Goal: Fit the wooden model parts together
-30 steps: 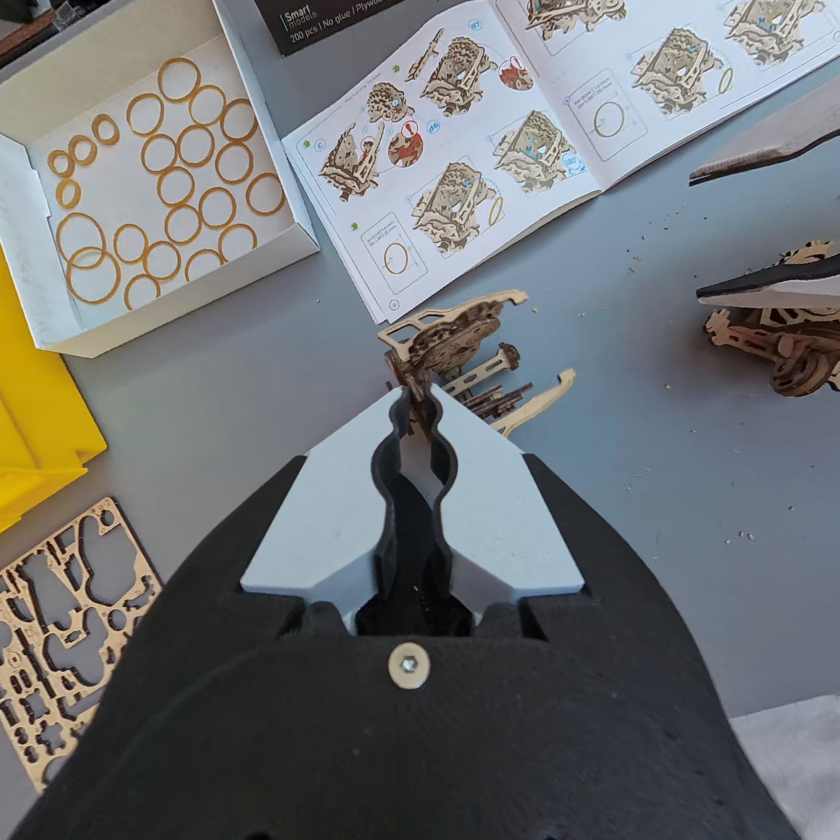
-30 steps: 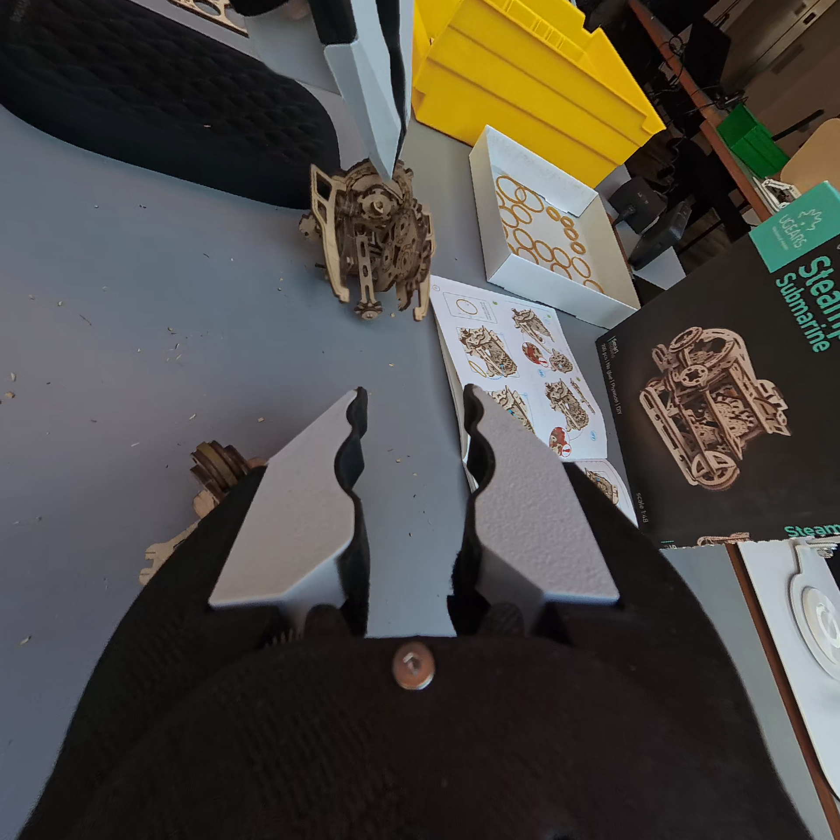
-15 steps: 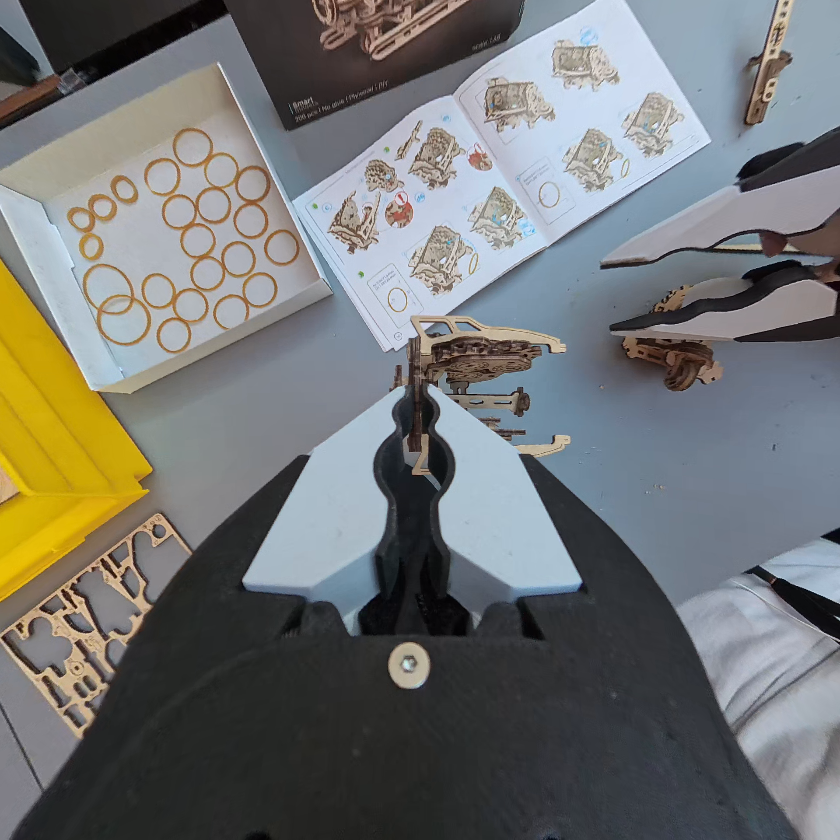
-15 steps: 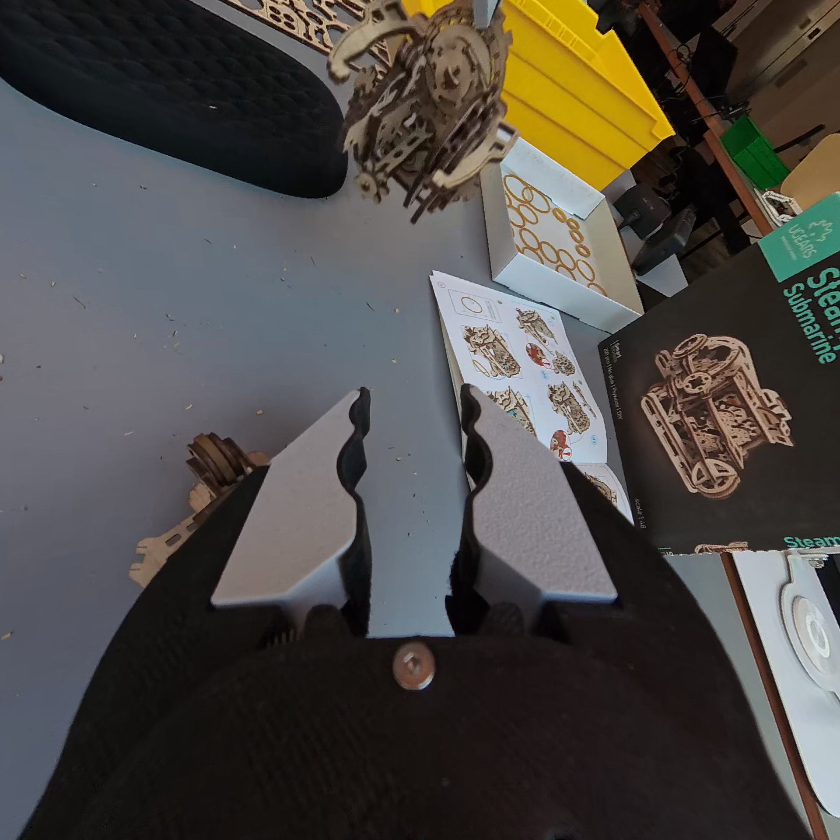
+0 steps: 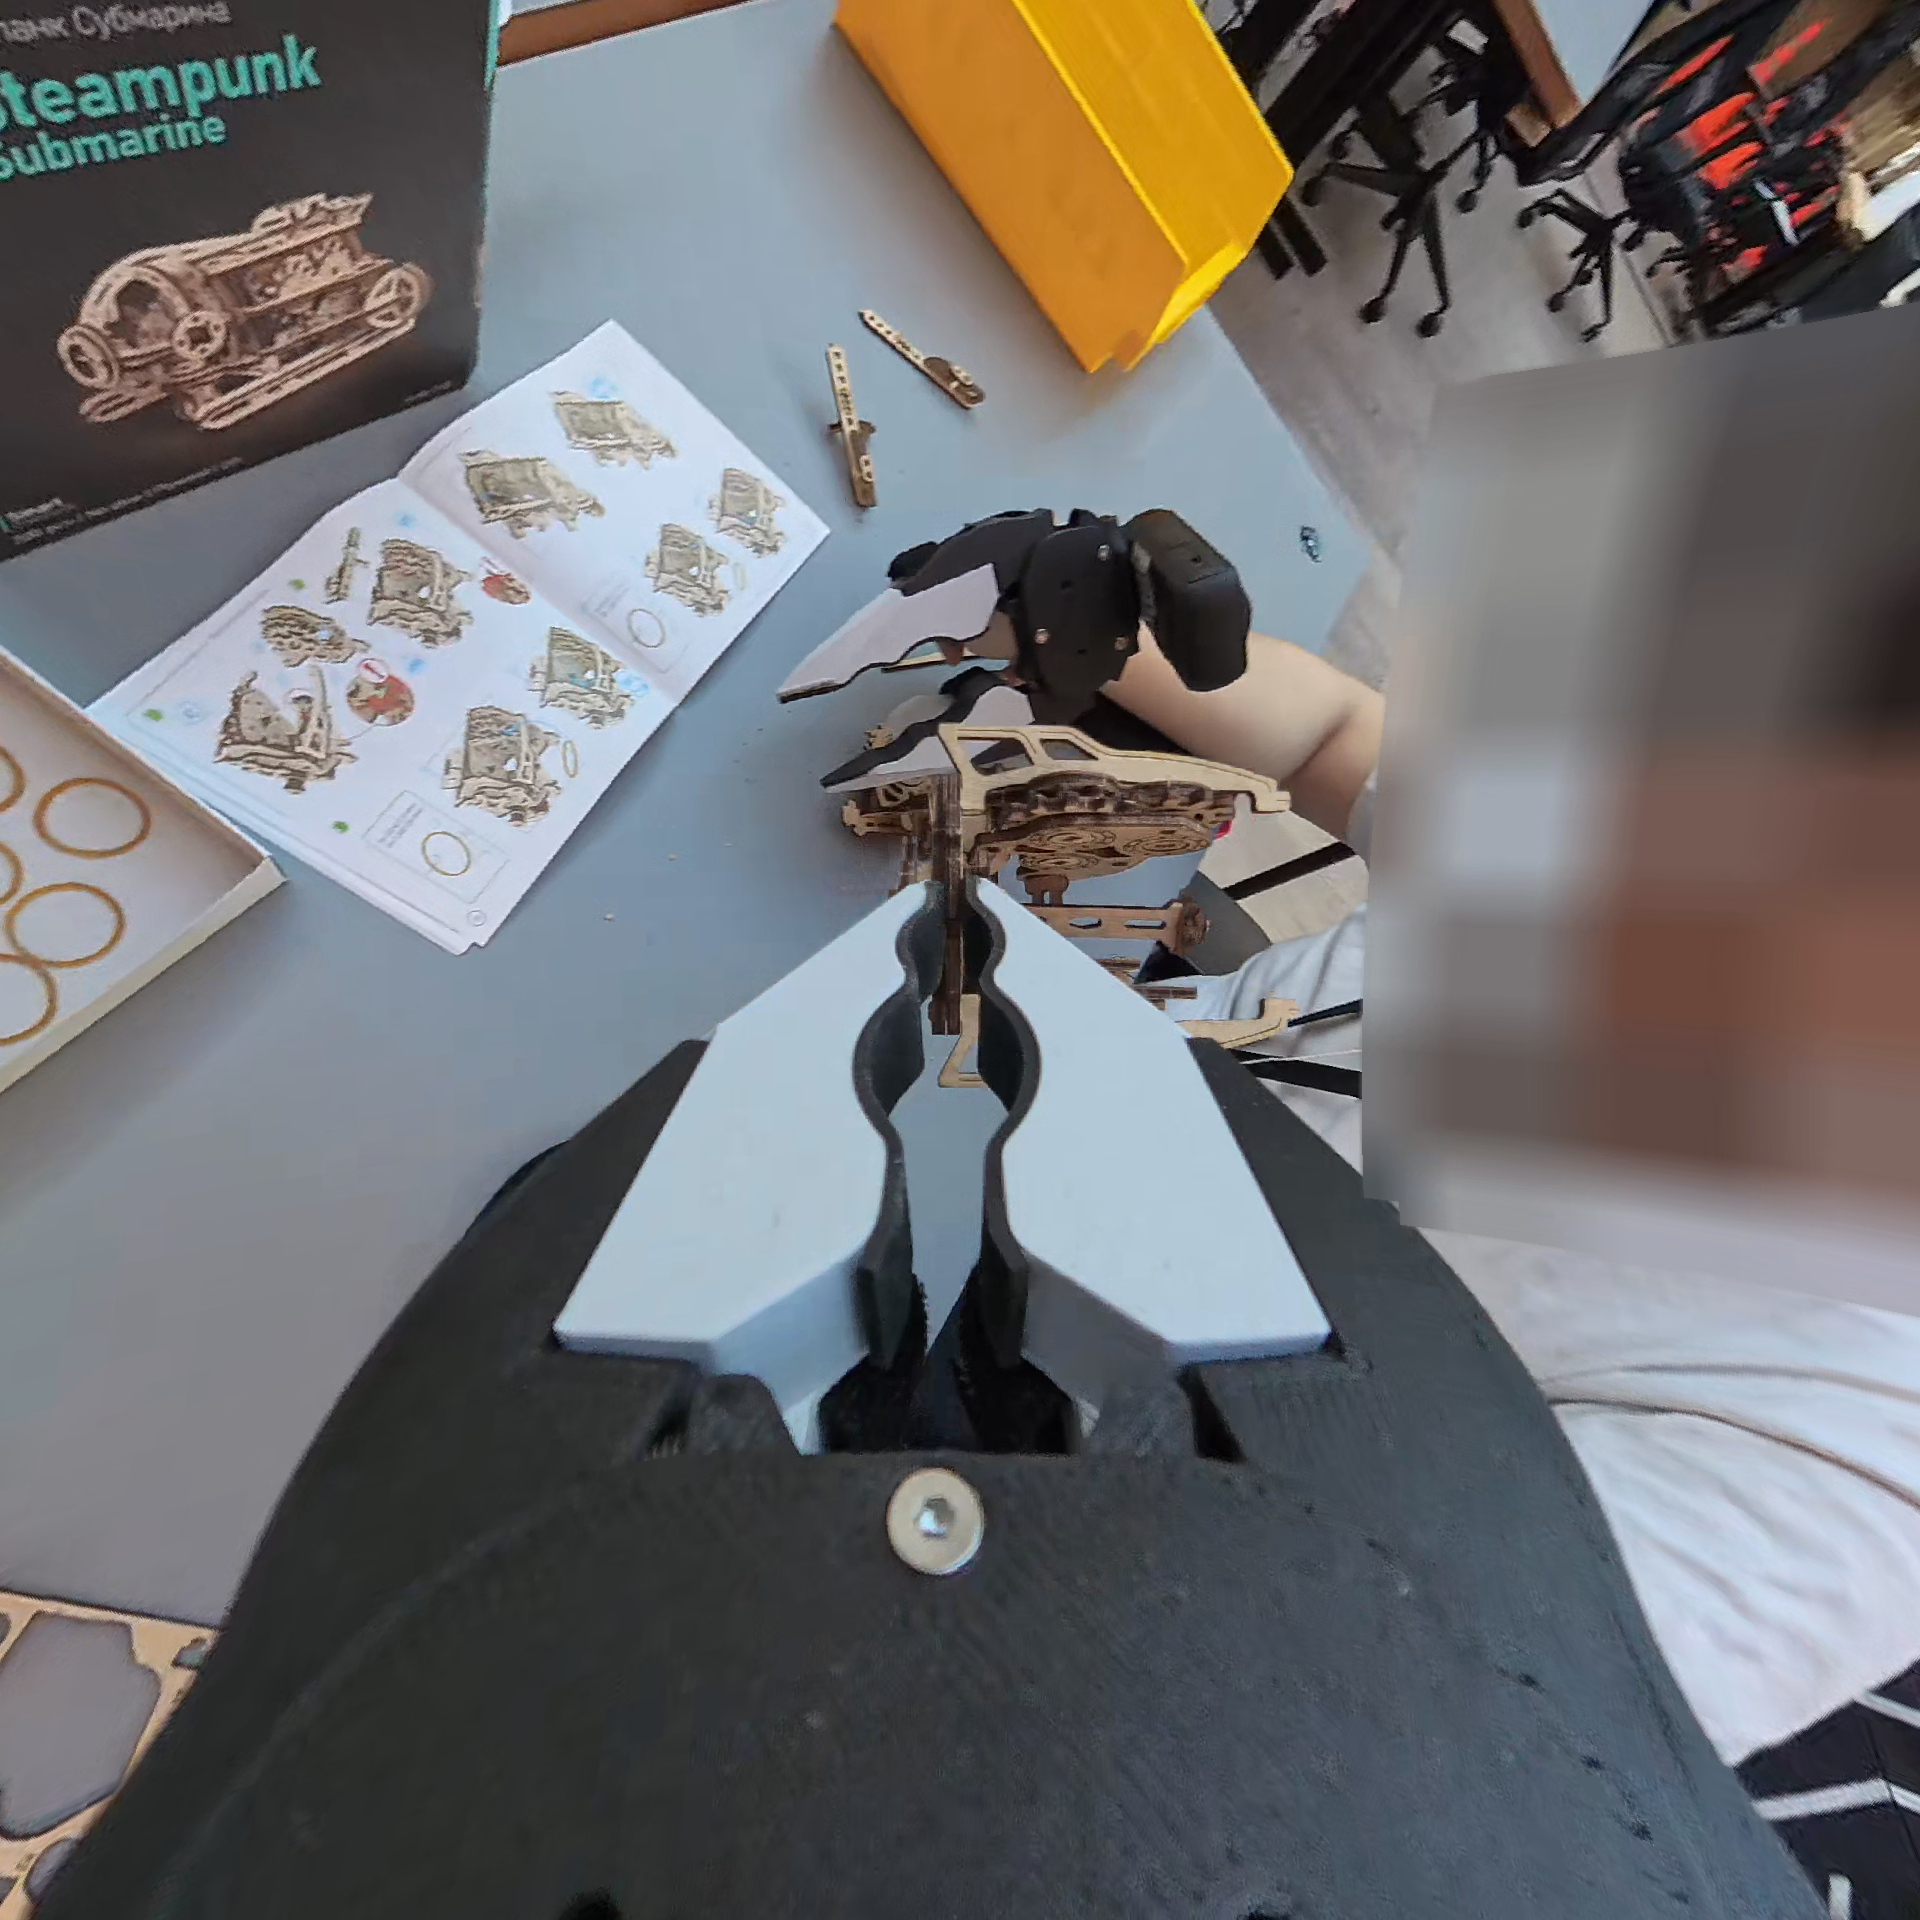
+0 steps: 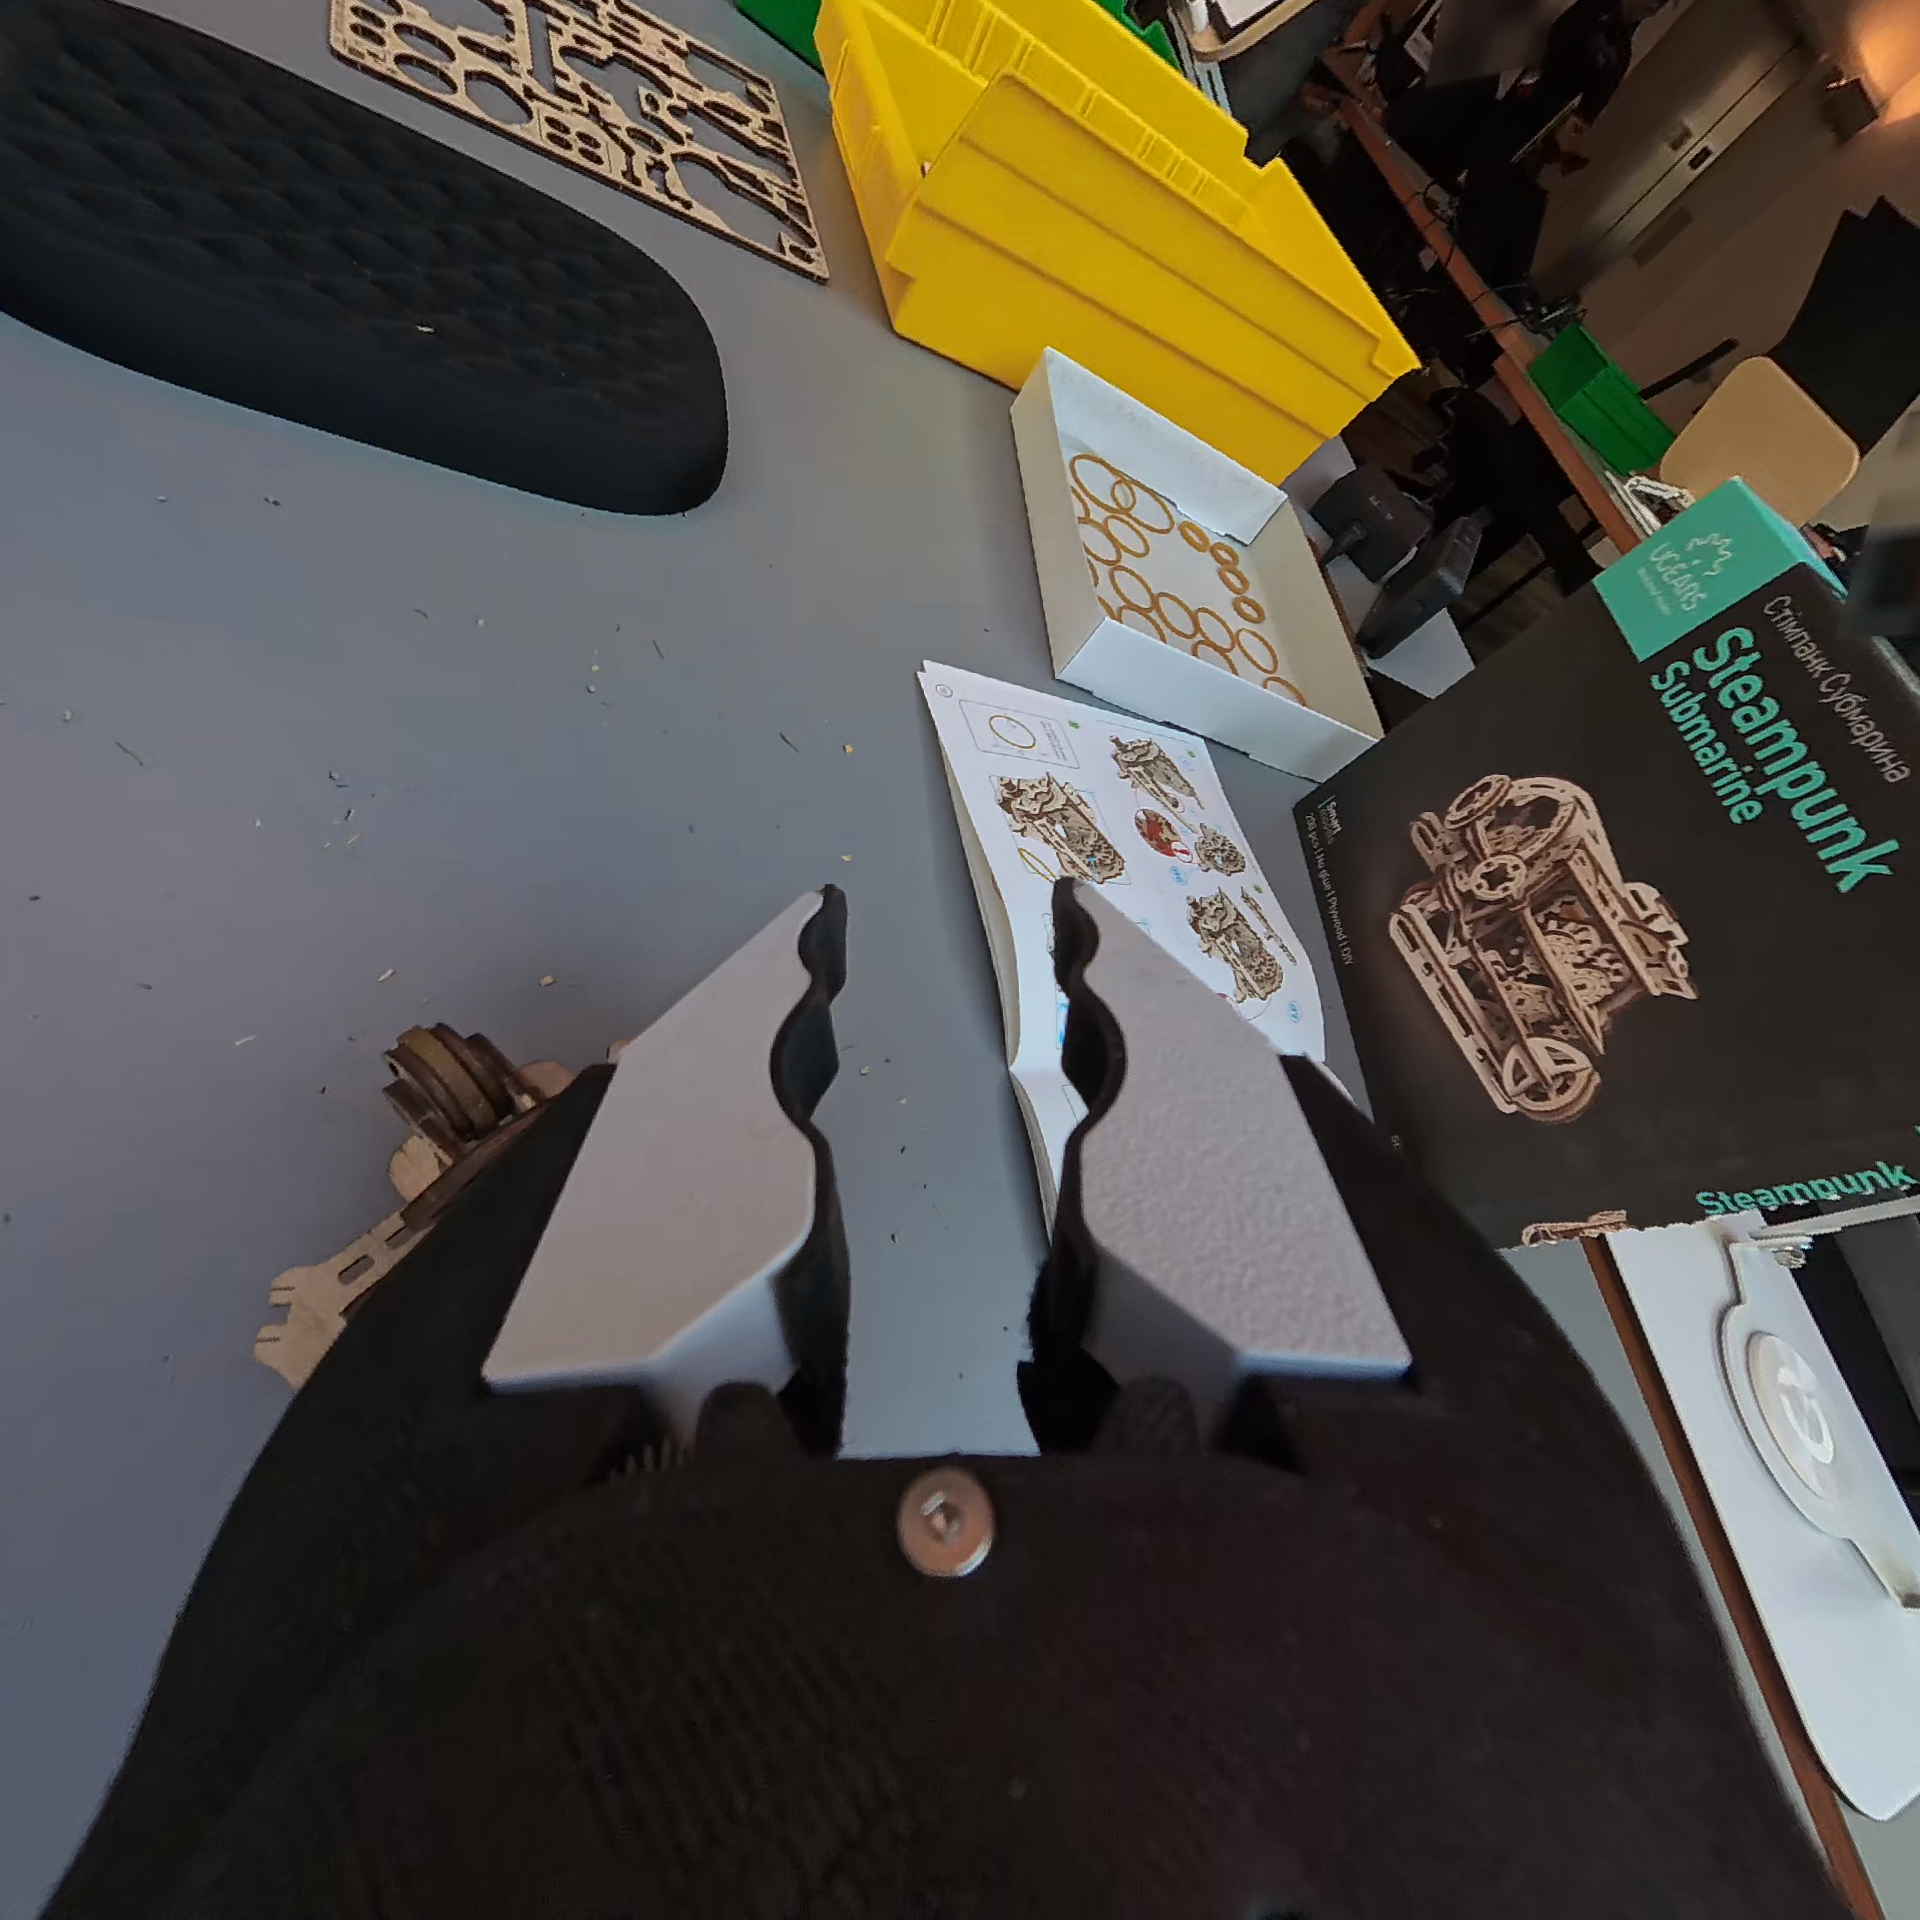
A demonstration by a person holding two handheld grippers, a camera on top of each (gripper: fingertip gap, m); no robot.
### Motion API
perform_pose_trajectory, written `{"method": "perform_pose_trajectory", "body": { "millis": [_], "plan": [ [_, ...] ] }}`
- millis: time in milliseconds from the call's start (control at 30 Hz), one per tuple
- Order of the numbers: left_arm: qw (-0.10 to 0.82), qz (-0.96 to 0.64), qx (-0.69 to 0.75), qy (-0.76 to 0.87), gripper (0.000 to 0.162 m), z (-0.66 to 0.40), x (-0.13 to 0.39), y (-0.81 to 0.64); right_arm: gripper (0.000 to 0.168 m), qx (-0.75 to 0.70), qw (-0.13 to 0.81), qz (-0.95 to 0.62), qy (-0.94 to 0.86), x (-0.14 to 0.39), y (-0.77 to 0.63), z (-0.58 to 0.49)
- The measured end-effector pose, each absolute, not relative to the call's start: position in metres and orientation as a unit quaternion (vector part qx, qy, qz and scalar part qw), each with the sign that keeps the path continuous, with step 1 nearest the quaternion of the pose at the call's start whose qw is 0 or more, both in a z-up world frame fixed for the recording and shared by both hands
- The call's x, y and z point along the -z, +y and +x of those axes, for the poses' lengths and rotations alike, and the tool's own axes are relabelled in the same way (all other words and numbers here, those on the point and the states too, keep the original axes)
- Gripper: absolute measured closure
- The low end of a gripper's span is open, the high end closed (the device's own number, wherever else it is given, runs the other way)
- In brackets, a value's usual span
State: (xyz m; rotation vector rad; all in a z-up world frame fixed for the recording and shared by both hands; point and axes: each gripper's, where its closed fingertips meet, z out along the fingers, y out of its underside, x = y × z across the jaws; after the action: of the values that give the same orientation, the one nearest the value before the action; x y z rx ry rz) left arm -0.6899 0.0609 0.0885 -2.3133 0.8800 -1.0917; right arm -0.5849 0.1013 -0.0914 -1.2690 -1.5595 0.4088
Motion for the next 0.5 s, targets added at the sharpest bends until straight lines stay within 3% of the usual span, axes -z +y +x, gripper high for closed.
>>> {"method": "perform_pose_trajectory", "body": {
  "millis": [233,500],
  "plan": [
    [0.191,-0.789,0.48,0.334,0.162,-0.683,-0.124,0.045,0.128,-0.164,0.52,-0.523,-0.655,0.091,0.1,-0.586],
    [0.198,-0.774,0.481,0.361,0.162,-0.672,-0.134,0.032,0.128,-0.158,0.526,-0.519,-0.655,0.089,0.1,-0.586]
  ]
}}
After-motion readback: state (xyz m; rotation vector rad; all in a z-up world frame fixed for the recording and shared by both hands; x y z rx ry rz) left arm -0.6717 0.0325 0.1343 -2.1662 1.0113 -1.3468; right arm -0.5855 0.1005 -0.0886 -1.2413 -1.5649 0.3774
